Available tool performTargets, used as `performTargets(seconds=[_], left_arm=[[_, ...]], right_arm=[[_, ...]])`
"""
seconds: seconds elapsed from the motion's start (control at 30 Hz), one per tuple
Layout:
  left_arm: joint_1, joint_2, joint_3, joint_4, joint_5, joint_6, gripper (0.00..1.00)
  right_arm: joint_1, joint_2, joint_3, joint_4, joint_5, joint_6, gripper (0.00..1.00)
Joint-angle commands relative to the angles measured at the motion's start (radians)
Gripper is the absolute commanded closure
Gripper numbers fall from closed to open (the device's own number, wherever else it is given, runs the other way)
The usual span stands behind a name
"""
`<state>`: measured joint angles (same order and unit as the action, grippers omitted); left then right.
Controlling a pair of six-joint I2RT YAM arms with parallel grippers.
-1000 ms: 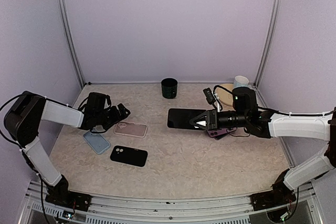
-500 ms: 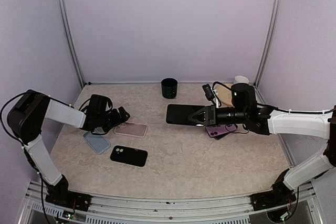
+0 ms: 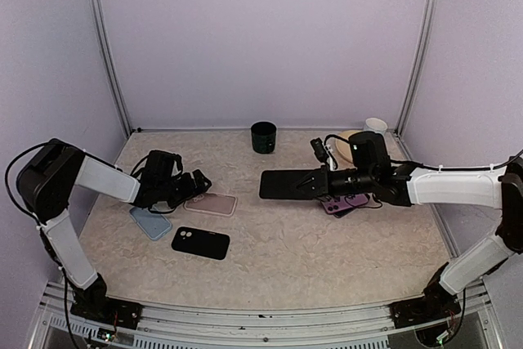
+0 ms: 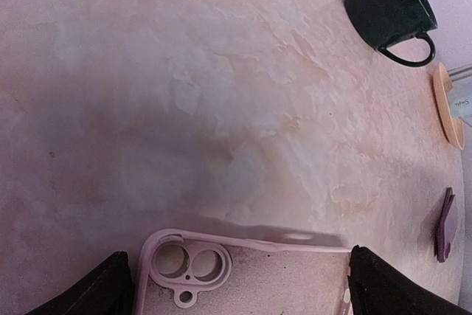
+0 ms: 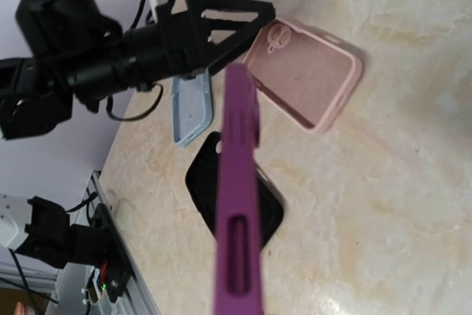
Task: Put the phone into the phone case
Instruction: Move the phone case to the center of the board.
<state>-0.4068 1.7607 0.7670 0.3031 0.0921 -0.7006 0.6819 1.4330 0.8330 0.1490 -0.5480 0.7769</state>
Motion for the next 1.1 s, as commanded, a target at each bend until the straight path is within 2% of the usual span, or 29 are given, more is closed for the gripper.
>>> performTargets(seconds=[0.0,0.5,1.07], left_arm=[[-0.048,0.024,-0.017,0.022,0.039,-0.03,0.01],[-0.199,0.084,0.037,0.075,0.057,-0.101,0.01],[-0.236,0.181,0.131,0.134,0.104,-0.116,0.01]], right_arm=[[-0.008,0.039,0.06,0.017,-0.005,0.029,1.0],[-0.036,0.205,0.134,0.022,-0.126,0.073,1.0],[-0.132,0.34,0.24,-0.051,-0.226,0.017,1.0]])
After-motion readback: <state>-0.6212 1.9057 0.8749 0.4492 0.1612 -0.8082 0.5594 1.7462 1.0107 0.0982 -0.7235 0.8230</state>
